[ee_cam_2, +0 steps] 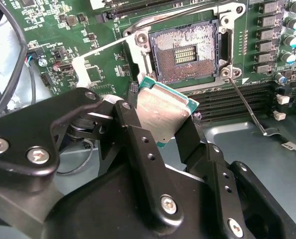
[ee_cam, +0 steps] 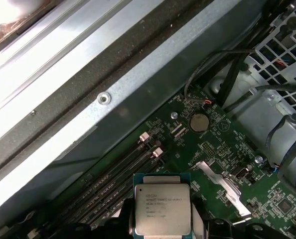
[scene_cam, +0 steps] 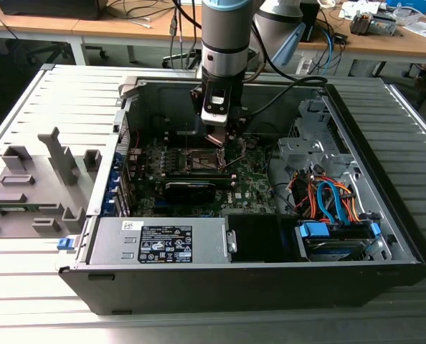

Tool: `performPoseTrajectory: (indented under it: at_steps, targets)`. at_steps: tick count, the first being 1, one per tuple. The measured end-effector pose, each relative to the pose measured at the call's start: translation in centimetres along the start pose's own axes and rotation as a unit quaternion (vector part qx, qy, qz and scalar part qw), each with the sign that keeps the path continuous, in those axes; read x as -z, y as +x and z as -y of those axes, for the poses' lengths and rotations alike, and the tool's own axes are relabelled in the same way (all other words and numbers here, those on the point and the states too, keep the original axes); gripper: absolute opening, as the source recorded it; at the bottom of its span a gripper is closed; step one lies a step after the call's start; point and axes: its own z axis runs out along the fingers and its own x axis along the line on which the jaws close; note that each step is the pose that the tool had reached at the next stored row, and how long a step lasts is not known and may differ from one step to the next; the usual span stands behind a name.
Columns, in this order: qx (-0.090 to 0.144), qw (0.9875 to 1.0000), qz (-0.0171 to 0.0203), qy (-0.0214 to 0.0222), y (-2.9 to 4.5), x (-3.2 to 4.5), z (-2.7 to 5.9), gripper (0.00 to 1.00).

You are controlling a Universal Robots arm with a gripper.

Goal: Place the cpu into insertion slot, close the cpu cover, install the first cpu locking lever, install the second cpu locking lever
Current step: 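Place the cpu into insertion slot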

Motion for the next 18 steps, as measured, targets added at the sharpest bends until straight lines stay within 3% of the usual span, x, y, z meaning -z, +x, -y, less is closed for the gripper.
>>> performPoseTrajectory:
  at_steps: [18]
  targets:
    - [-0.023,0.9997,0.0020,-0.0004,0.00,0.00,0.00,0.54]
